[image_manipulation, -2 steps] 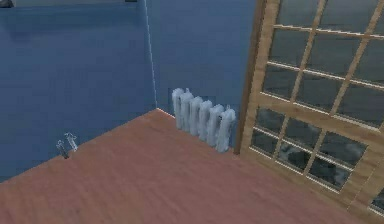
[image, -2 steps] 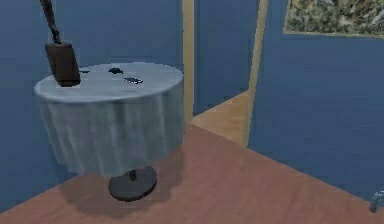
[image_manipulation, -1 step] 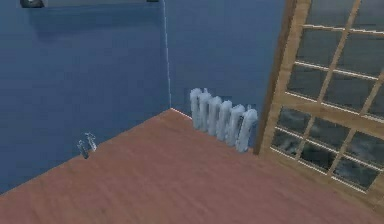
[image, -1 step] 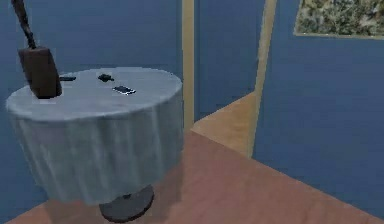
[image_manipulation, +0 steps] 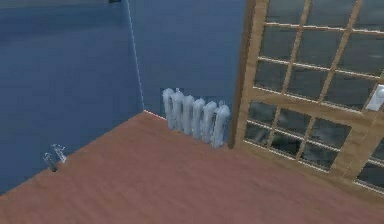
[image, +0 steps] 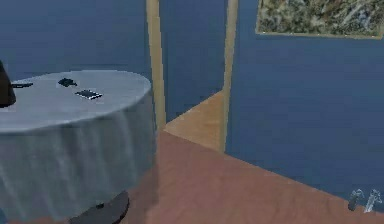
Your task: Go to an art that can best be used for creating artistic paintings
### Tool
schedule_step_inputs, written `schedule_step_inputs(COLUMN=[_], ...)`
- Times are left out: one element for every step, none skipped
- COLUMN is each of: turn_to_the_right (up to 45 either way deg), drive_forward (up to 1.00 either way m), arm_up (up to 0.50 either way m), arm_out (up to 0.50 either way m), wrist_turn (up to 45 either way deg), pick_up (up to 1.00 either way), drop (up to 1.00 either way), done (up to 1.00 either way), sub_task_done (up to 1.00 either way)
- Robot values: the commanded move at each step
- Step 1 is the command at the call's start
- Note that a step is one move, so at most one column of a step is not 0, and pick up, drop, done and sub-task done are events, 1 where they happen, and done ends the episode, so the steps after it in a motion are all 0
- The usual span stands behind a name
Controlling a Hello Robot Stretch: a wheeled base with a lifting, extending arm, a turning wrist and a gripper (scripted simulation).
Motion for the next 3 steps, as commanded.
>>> schedule_step_inputs(turn_to_the_right=[0.0,0.0,39.0], drive_forward=[1.0,0.95,0.0], arm_up=[0.0,0.0,0.0], arm_out=[0.0,0.0,0.0], wrist_turn=[0.0,0.0,0.0], pick_up=[0.0,0.0,0.0], drop=[0.0,0.0,0.0], done=[0.0,0.0,0.0], sub_task_done=[0.0,0.0,0.0])
